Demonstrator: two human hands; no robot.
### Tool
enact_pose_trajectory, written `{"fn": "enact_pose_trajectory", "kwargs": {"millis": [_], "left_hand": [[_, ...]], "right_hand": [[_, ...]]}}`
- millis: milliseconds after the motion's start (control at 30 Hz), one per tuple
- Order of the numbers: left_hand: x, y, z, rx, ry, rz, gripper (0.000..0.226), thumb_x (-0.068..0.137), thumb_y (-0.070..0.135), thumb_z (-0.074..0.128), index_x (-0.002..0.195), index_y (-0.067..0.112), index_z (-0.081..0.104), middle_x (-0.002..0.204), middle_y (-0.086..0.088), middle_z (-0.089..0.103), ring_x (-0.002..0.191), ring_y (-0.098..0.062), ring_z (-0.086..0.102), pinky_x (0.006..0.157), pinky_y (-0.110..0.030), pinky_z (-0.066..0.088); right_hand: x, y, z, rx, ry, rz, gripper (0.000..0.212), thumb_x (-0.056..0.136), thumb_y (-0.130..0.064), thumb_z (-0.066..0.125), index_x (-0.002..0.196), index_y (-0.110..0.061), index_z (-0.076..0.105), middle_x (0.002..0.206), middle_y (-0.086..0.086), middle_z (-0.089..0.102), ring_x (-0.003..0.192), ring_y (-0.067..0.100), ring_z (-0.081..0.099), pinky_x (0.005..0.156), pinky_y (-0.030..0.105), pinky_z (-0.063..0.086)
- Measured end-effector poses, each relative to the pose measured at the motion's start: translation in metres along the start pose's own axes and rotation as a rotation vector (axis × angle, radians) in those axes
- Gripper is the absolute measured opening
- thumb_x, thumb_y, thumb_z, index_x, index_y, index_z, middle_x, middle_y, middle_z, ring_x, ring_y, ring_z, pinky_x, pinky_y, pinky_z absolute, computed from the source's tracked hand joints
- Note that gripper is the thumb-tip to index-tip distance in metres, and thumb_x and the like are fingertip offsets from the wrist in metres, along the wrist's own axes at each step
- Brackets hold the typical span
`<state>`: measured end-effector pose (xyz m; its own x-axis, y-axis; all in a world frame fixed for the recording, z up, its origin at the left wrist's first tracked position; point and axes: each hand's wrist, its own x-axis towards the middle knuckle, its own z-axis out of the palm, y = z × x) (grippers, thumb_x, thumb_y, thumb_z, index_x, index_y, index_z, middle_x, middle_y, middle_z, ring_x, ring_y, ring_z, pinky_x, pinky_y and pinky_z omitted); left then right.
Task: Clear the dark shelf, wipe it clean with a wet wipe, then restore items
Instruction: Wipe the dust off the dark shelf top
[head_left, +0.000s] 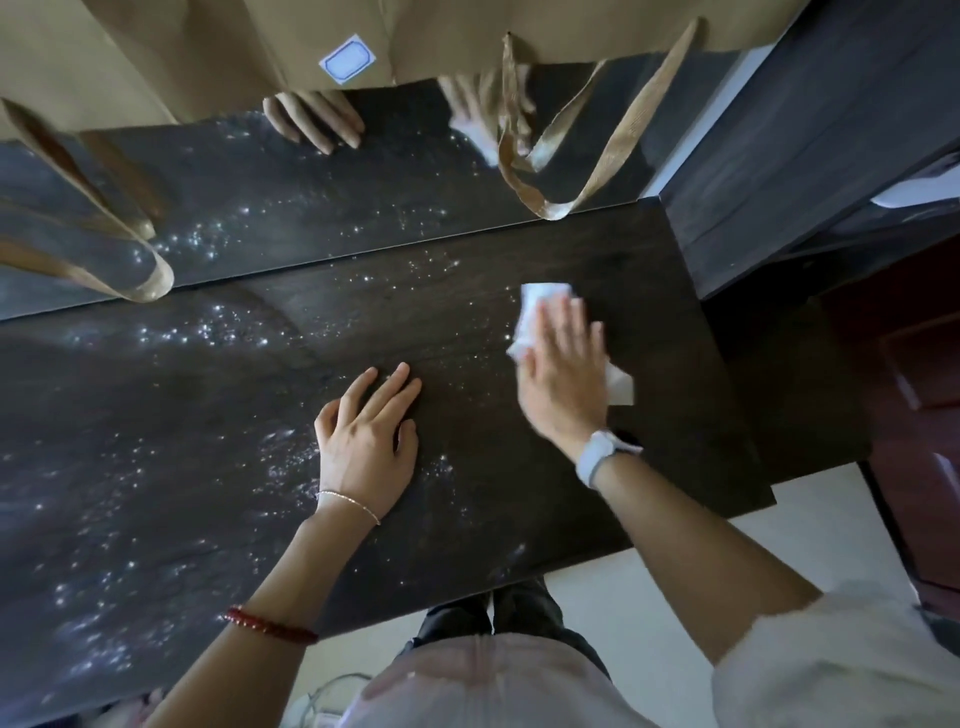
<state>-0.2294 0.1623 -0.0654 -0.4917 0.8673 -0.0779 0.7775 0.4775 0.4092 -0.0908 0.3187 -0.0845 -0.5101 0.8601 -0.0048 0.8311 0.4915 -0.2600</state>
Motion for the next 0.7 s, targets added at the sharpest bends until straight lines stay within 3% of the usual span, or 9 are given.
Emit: {"fn": "enact_pose_trajectory", "kwargs": {"millis": [100, 167, 200, 267, 333, 400, 500, 600, 700], "left_hand": [[-0.001, -0.004, 0.001, 0.038, -0.025, 0.032, 0.048, 0.084, 0.032, 0.033, 0.128, 0.025, 0.050, 0.141, 0.008, 0.042, 0.133, -0.020, 0.030, 0.101, -0.043, 0.025], [-0.001, -0.005, 0.001, 0.047, -0.029, 0.029, 0.047, 0.084, 0.031, 0.037, 0.129, 0.026, 0.050, 0.142, 0.008, 0.042, 0.133, -0.020, 0.030, 0.101, -0.043, 0.025], [-0.001, -0.005, 0.001, 0.048, -0.028, 0.022, 0.047, 0.083, 0.031, 0.040, 0.129, 0.026, 0.050, 0.142, 0.009, 0.042, 0.133, -0.019, 0.029, 0.101, -0.043, 0.026], [-0.001, -0.003, 0.002, 0.063, -0.032, 0.020, 0.047, 0.084, 0.033, 0.038, 0.129, 0.026, 0.050, 0.142, 0.009, 0.042, 0.133, -0.019, 0.029, 0.102, -0.041, 0.023], [-0.001, -0.002, 0.002, 0.077, -0.035, 0.020, 0.048, 0.084, 0.035, 0.034, 0.128, 0.025, 0.050, 0.141, 0.008, 0.043, 0.132, -0.020, 0.031, 0.102, -0.036, 0.018], [-0.001, -0.001, 0.002, 0.083, -0.042, 0.017, 0.049, 0.084, 0.035, 0.033, 0.128, 0.024, 0.050, 0.140, 0.007, 0.043, 0.132, -0.020, 0.031, 0.101, -0.033, 0.015], [-0.001, -0.002, 0.001, 0.103, -0.050, 0.019, 0.049, 0.085, 0.035, 0.034, 0.130, 0.021, 0.049, 0.140, 0.005, 0.043, 0.132, -0.016, 0.025, 0.100, -0.033, 0.016], [-0.001, -0.003, 0.001, 0.125, -0.060, 0.029, 0.050, 0.085, 0.036, 0.036, 0.130, 0.016, 0.048, 0.140, 0.000, 0.045, 0.130, -0.016, 0.027, 0.099, -0.033, 0.019], [-0.001, -0.002, 0.000, 0.158, -0.061, 0.021, 0.051, 0.085, 0.036, 0.036, 0.129, 0.015, 0.050, 0.139, -0.003, 0.046, 0.130, -0.017, 0.028, 0.099, -0.032, 0.020]], "right_hand": [[-0.045, -0.025, 0.003, -0.047, -0.189, -0.526, 0.053, 0.092, -0.029, 0.025, 0.143, -0.013, 0.024, 0.152, 0.010, 0.022, 0.140, 0.023, 0.017, 0.113, 0.041, 0.009], [-0.045, 0.011, -0.007, -0.059, -0.196, -0.585, 0.050, 0.096, -0.032, 0.020, 0.143, -0.014, 0.025, 0.151, 0.008, 0.024, 0.139, 0.022, 0.021, 0.112, 0.041, 0.013], [-0.038, 0.034, -0.011, -0.086, -0.144, -0.511, 0.051, 0.097, -0.033, 0.015, 0.142, -0.013, 0.027, 0.150, 0.010, 0.027, 0.138, 0.025, 0.025, 0.110, 0.045, 0.019], [-0.015, 0.076, -0.020, -0.115, -0.036, -0.193, 0.053, 0.097, -0.034, 0.013, 0.141, -0.009, 0.029, 0.148, 0.016, 0.030, 0.136, 0.031, 0.028, 0.107, 0.052, 0.026], [0.016, 0.083, -0.024, -0.077, -0.004, 0.153, 0.056, 0.093, -0.032, 0.017, 0.143, -0.007, 0.023, 0.150, 0.019, 0.023, 0.139, 0.032, 0.019, 0.111, 0.052, 0.017], [0.039, 0.049, -0.017, -0.012, 0.000, 0.239, 0.060, 0.089, -0.032, 0.018, 0.144, -0.009, 0.020, 0.152, 0.017, 0.018, 0.141, 0.030, 0.013, 0.112, 0.049, 0.008], [0.030, -0.015, -0.001, 0.002, -0.052, -0.190, 0.057, 0.089, -0.032, 0.022, 0.141, -0.010, 0.031, 0.149, 0.014, 0.027, 0.138, 0.029, 0.023, 0.111, 0.049, 0.015], [-0.015, -0.023, -0.004, -0.035, -0.214, -0.583, 0.054, 0.090, -0.029, 0.026, 0.142, -0.013, 0.028, 0.151, 0.006, 0.024, 0.140, 0.022, 0.019, 0.115, 0.043, 0.010], [-0.010, 0.023, -0.015, -0.041, -0.189, -0.536, 0.052, 0.092, -0.028, 0.026, 0.141, -0.013, 0.030, 0.150, 0.006, 0.026, 0.138, 0.023, 0.023, 0.113, 0.044, 0.017]]}}
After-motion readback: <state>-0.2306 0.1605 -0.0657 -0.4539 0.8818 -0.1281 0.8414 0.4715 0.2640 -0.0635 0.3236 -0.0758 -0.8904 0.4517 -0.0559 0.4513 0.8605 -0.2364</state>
